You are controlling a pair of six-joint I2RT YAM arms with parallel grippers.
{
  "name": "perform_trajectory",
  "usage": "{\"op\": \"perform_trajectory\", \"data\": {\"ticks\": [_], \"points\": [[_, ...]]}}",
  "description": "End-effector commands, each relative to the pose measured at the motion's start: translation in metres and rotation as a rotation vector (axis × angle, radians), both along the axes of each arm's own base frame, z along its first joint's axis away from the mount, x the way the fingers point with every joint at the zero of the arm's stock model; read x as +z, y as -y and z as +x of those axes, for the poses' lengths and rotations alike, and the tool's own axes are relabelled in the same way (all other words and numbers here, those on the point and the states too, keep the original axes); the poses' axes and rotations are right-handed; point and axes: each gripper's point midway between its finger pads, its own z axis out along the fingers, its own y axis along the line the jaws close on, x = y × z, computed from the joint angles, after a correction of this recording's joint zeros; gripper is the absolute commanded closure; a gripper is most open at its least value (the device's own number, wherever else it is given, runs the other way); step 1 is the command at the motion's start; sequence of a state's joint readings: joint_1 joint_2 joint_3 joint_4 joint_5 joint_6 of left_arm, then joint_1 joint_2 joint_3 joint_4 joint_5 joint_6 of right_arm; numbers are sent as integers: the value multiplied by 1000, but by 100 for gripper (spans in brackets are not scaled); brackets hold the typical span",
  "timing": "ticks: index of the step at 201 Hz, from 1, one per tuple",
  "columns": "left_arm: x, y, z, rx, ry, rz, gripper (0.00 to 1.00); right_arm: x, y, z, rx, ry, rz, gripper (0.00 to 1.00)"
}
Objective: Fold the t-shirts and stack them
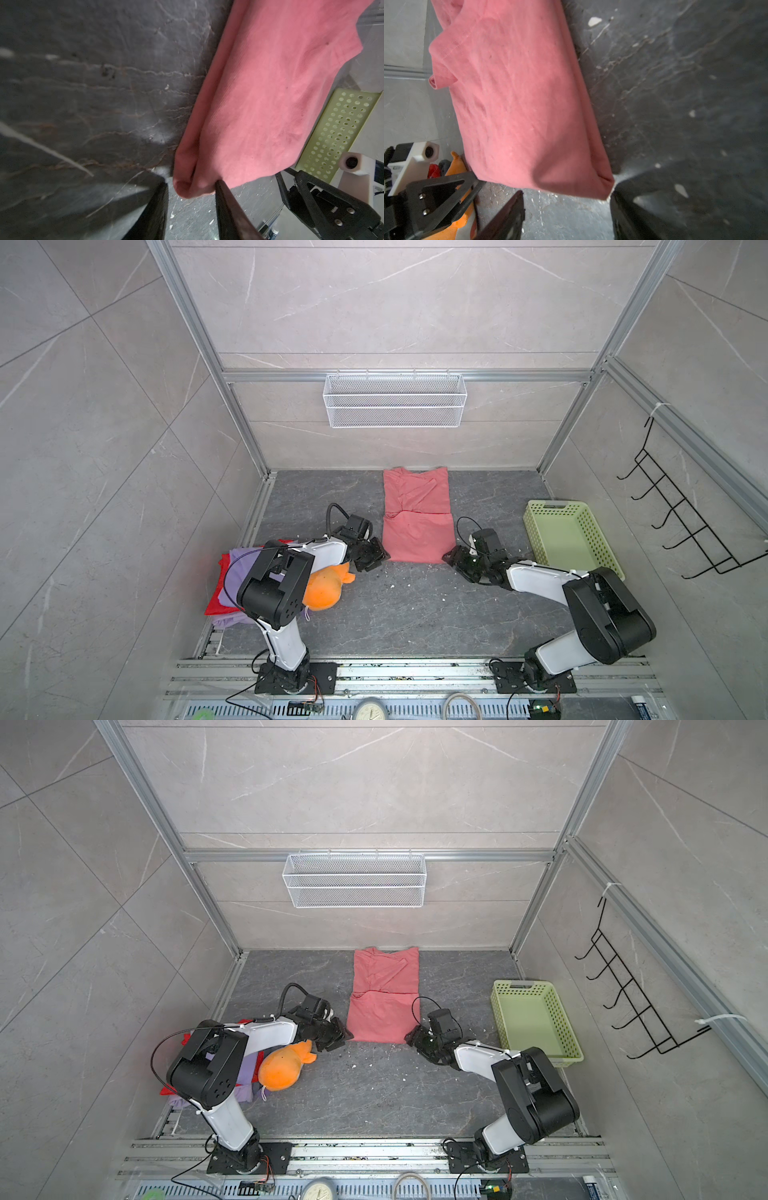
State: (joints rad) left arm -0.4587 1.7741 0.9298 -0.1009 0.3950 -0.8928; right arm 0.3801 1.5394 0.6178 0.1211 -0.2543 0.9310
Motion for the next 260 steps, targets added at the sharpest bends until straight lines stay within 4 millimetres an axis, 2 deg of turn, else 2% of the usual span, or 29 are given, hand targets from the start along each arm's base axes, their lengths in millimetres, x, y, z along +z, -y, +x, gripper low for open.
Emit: {"op": "perform_trajectory", "data": {"ticks": [1,12,33,48,66,97,134,158,180,197,215,238,260], "points": [[-7,3,3,12,3,-10,69,-20,5,-5,-32,-63,-45,42],[-9,3,5,14,12,-7,75,-22,8,-3,-46,-63,-64,52],[-9,3,7,16,24,-5,90,-24,19,3,-69,-52,-135,79],[-4,4,8,8,43,-11,100,-21,19,6,-51,-46,-157,87],[3,4,2,-14,59,1,100,-14,18,7,-32,-27,-167,97],[20,3,-24,-45,61,-1,100,5,19,-8,22,-7,-169,100],[45,9,-80,-103,52,-25,100,32,13,-59,133,-11,-181,100],[66,12,-111,-131,76,-23,100,59,0,-90,208,24,-179,100],[96,13,-127,-142,132,-35,100,92,-12,-107,260,86,-169,100],[121,10,-129,-138,187,-51,100,117,-15,-112,270,145,-169,100],[148,7,-125,-137,263,-57,100,147,-19,-108,265,231,-162,100],[184,9,-112,-156,374,-45,100,189,-34,-89,270,370,-119,100],[205,14,-91,-169,456,-18,100,206,-47,-64,271,421,-168,100]]}}
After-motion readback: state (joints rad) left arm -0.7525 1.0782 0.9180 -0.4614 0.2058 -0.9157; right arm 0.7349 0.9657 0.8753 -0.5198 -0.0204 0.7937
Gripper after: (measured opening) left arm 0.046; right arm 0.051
